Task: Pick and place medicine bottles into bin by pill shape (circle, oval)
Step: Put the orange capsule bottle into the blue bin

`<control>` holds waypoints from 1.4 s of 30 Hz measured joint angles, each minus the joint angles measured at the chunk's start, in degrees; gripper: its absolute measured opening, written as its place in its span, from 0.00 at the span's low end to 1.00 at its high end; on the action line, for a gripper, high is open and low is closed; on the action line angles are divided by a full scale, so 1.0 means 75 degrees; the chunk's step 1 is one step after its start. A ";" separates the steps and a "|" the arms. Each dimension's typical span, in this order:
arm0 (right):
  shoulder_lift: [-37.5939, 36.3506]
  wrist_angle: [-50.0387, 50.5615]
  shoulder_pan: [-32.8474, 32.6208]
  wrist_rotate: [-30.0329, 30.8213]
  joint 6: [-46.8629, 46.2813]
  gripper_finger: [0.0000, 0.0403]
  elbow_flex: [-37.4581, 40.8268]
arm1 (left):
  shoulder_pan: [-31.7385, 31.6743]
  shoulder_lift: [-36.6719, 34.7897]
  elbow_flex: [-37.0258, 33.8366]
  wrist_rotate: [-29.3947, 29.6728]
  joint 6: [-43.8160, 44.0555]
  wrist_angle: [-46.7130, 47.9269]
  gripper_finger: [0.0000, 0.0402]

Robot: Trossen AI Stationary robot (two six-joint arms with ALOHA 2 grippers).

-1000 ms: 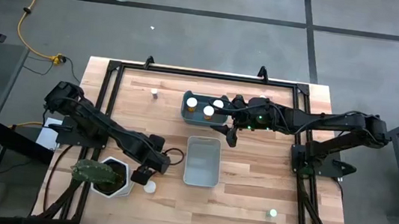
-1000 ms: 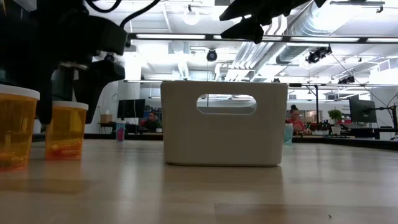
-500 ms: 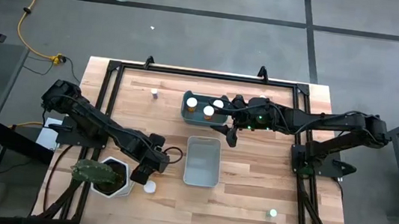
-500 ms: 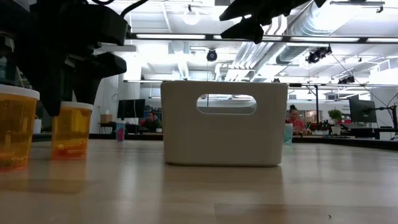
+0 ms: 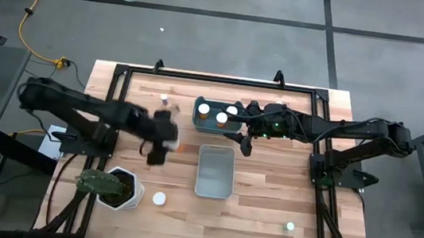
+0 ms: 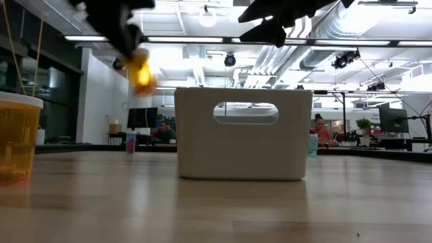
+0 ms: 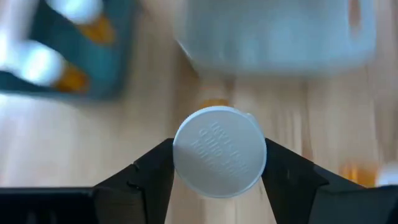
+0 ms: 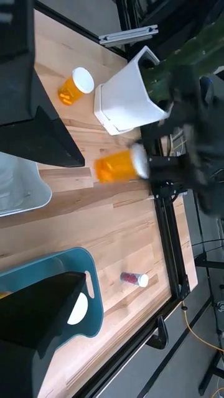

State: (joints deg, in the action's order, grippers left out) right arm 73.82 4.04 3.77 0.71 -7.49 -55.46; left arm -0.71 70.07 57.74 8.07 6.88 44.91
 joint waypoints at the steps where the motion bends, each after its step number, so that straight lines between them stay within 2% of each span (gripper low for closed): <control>1: 0.0000 0.0000 -0.0001 0.0000 -0.0001 0.70 0.0000 | -0.0210 -0.0278 0.0000 0.0014 0.0028 -0.0234 0.48; 5: 0.0000 -0.0001 0.0000 -0.0003 0.0000 0.70 0.0000 | -0.0911 -0.1128 -0.0088 0.0015 0.0169 -0.1735 0.49; 10: 0.0000 -0.0074 -0.0003 -0.0020 0.0000 0.70 0.0000 | -0.1309 -0.1735 -0.0832 -0.0034 0.0630 -0.3895 0.49; 16: 0.0000 -0.0148 -0.0003 -0.0102 0.0134 0.70 0.0000 | -0.1272 -0.1816 -0.1977 -0.0052 0.1436 -0.5884 0.49; 21: 0.0000 -0.0224 -0.0003 -0.0117 0.0204 0.70 0.0000 | -0.1194 -0.1685 -0.2331 -0.0015 0.1801 -0.6561 0.49; 28: 0.0000 -0.0248 -0.0003 -0.0122 0.0321 0.70 0.0000 | -0.1235 -0.1691 -0.2313 -0.0010 0.1591 -0.6545 0.49; 32: -0.0038 -0.0649 -0.0003 -0.0119 0.0321 0.70 0.0000 | -0.1533 -0.1551 -0.1904 -0.0008 0.1121 -0.6249 0.49; 37: -0.0213 -0.1566 -0.0003 0.0113 0.0344 0.70 0.0000 | -0.2306 -0.0806 -0.0596 -0.0092 0.0409 -0.4319 0.49; 42: -0.0455 -0.1863 -0.0002 0.0552 0.0468 0.70 0.0000 | -0.2930 0.0676 0.0852 -0.0718 -0.0682 -0.2653 0.49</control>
State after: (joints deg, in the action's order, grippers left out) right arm 70.41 -9.93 3.75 4.85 -3.97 -55.46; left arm -22.68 75.14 64.12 2.69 1.77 25.01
